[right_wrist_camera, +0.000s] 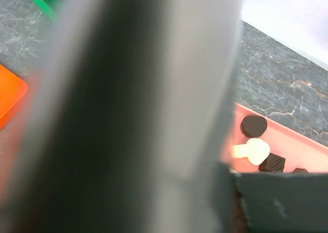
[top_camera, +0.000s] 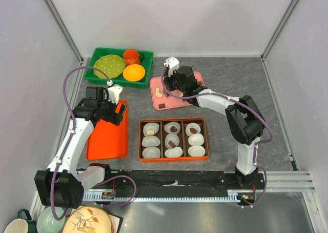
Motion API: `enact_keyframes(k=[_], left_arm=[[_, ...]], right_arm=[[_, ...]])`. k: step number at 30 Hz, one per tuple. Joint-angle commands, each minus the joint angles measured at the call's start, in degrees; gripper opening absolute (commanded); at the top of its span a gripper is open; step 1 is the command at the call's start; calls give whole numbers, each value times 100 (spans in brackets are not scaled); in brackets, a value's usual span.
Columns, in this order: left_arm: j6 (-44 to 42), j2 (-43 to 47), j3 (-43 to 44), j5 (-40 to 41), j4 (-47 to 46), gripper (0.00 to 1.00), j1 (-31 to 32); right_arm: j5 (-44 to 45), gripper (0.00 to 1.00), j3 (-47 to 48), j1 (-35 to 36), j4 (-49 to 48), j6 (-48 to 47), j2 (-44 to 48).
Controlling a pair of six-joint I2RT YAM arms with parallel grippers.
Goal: Pack the chocolate
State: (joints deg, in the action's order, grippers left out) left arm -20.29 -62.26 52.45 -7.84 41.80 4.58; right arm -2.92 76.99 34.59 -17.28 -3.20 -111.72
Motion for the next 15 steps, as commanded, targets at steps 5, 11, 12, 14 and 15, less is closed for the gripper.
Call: enact_keyframes(k=[5,11,12,14,15], left_arm=[[-168,65,161,-113,-41,94,-45],[-168,170,161,-122,12,94,-45],[-159,188,152,-130,12,94,-45],[-150,197,134,-139,12,94,-45],[-150,188,134,-148,21,94,-45]], right_arm=[[2,26,-157,-31,-294,65,738],[-77,24,-755,13,39,232,1845],[-86,24,-843,109,127,224,2004],[-104,23,-1141,232,435,162,2513],[-78,23,-1229,389,540,145,2854]])
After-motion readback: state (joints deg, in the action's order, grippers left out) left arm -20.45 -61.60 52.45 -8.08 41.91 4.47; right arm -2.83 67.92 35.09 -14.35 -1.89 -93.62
